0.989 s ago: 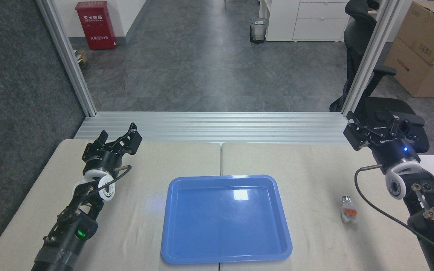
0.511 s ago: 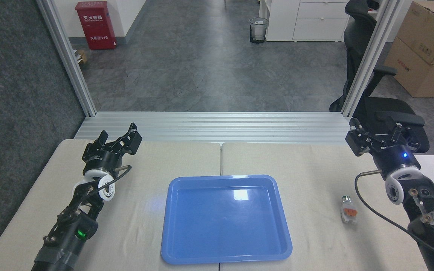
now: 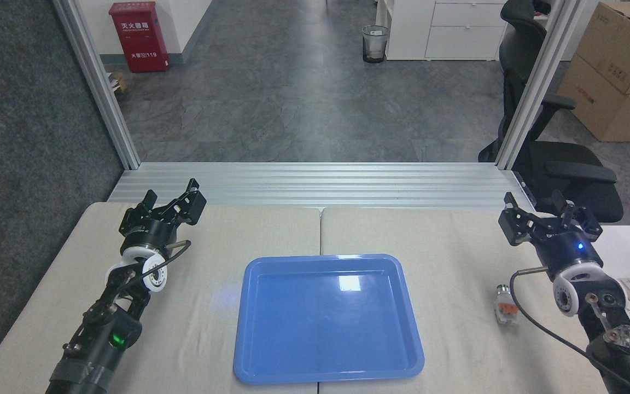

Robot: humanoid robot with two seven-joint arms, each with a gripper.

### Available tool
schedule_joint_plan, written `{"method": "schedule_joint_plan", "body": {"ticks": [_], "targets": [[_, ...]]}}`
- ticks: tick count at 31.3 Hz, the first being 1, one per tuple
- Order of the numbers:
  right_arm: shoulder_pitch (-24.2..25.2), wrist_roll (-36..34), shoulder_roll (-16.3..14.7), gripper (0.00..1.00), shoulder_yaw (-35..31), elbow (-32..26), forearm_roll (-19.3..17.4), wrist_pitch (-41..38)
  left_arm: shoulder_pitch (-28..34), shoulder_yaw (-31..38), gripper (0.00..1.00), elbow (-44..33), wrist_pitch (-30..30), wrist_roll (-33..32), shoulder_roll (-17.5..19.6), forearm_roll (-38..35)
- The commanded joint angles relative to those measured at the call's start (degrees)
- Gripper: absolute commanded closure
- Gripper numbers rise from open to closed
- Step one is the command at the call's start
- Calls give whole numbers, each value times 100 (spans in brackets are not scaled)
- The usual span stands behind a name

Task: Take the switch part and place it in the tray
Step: 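Open the right gripper and lower it toward the white-orange switch part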

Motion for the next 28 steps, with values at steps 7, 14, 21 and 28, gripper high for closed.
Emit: {"method": "schedule_joint_plan", "body": {"ticks": [7, 14, 21, 28], "targets": [[40, 11, 180, 5, -115, -397, -32, 14, 0, -1, 0, 1, -1, 1, 0, 0], [-4, 28, 224, 5, -115, -397, -24, 14, 0, -1, 0, 1, -1, 1, 0, 0], [241, 37, 277, 5, -62, -573, -24, 443, 0, -1, 0, 1, -1, 1, 0, 0], [979, 28, 321, 5, -106, -740, -24, 1270, 0, -1, 0, 1, -1, 1, 0, 0]]}}
